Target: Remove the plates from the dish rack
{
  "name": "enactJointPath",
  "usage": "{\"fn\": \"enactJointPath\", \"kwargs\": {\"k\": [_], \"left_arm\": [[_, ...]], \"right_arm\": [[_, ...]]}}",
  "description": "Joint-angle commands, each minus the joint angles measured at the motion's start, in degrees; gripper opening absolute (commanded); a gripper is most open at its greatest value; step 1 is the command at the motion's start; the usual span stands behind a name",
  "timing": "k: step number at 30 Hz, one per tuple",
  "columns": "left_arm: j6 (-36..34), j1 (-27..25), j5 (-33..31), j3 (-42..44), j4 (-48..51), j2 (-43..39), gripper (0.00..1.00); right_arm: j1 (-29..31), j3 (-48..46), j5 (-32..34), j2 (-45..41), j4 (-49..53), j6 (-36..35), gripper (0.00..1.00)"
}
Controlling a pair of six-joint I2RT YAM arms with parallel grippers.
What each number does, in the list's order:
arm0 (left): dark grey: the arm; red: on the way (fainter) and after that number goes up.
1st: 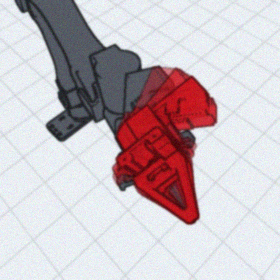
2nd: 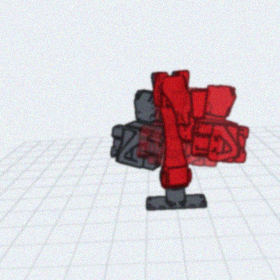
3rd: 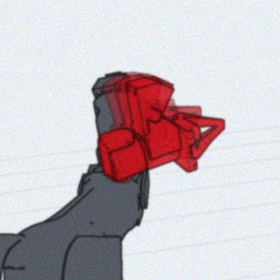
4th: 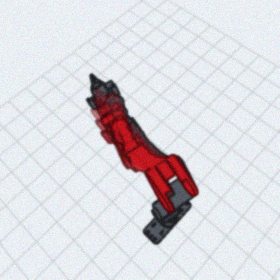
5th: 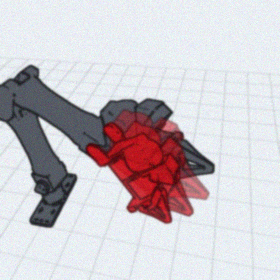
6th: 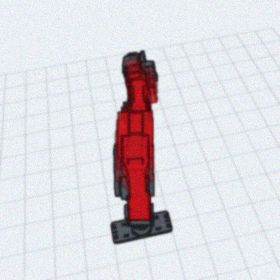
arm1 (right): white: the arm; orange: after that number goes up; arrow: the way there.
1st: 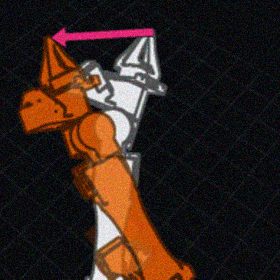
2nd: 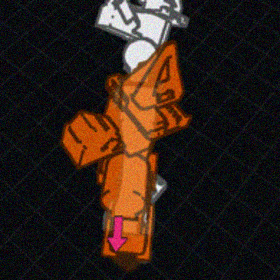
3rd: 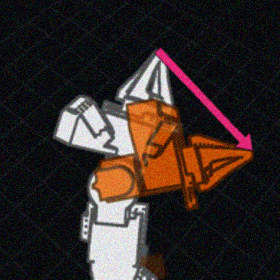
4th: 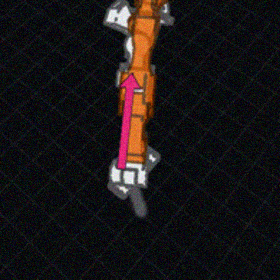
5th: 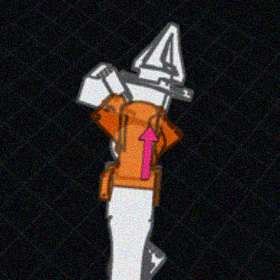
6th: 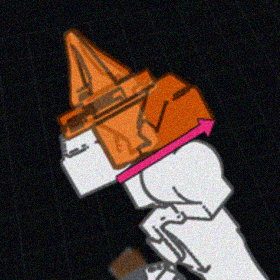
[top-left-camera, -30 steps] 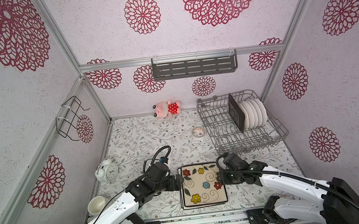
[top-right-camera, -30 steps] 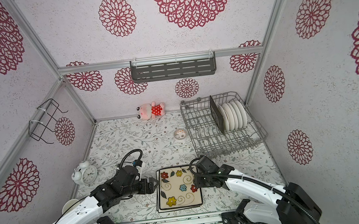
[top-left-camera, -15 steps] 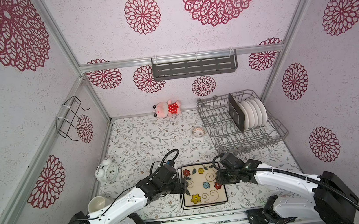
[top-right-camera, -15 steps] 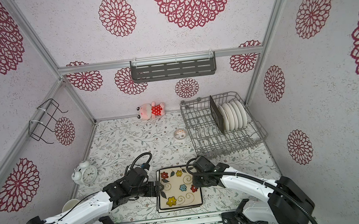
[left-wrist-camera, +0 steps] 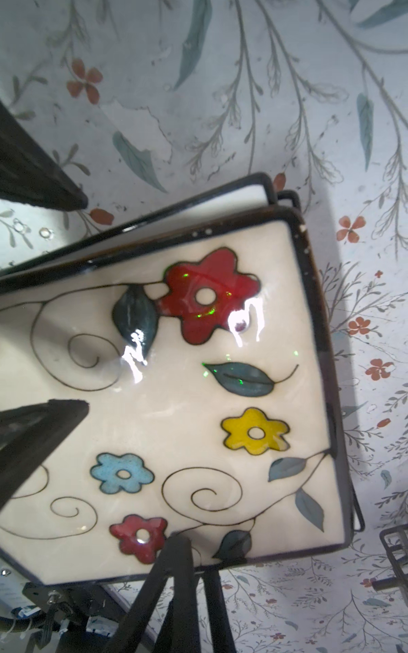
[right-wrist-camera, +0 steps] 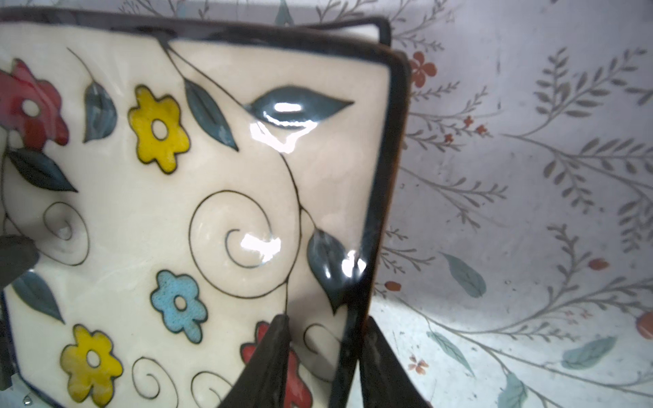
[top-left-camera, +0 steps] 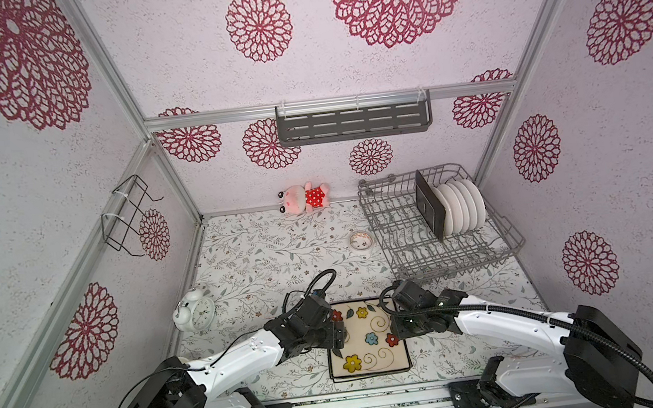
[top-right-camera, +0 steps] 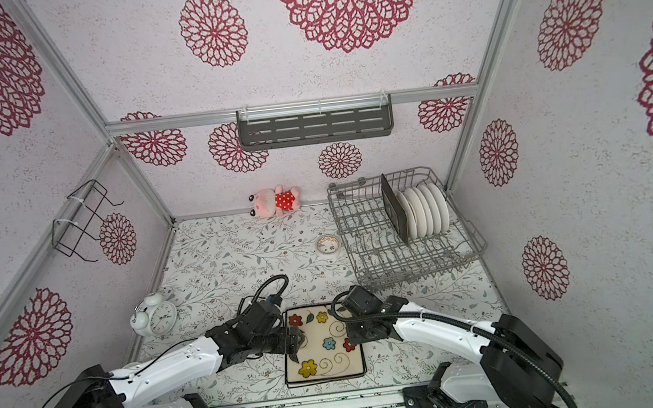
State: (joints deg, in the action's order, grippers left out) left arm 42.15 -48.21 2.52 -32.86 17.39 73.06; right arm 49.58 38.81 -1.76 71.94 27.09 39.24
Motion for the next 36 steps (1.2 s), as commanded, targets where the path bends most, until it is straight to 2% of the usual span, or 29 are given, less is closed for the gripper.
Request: {"fn": "enactJointPath", "kwargs": {"k": [1,8,12,14,17,20,26,36], "left_arm": [[1.1,-1.3,-0.5,-1.4,-3.0,0.8,0.83],[0.9,-3.0,-2.5,-2.8,-3.9,3.0,0.83],[0.4,-3.9,-3.6,-4.2,-3.0,4.4,0.82],[-0.2,-4.3,-5.3,-5.1,-1.5,4.7,0.82],[-1.0,-4.6,-6.9,-6.2,0.5,5.0,0.83],[-1.8,-5.0,-8.0,-7.4,2.5,5.4,0.83],[-1.6,-5.8,-9.7,-7.8,5.3,3.5,0.85],[-1.6,-5.8,-12.0,-8.5,9.7,-1.7,0.85]], "right_arm": [[0.6,2.0,1.3,-0.5,2.1,-2.1,0.35],[0.8,1.1,1.7,-1.2,2.6,-2.4,0.35],[0.8,1.2,2.1,-1.5,3.0,-2.6,0.39],[0.8,1.6,2.9,-1.9,3.8,-2.7,0.47],[0.7,2.1,4.2,-2.3,4.7,-2.8,0.65],[0.6,3.1,6.0,-2.6,5.5,-3.1,0.72],[-0.9,3.7,7.4,-3.1,5.7,-4.6,0.74],[-2.0,3.1,3.8,0.6,0.3,-4.2,0.63]]}}
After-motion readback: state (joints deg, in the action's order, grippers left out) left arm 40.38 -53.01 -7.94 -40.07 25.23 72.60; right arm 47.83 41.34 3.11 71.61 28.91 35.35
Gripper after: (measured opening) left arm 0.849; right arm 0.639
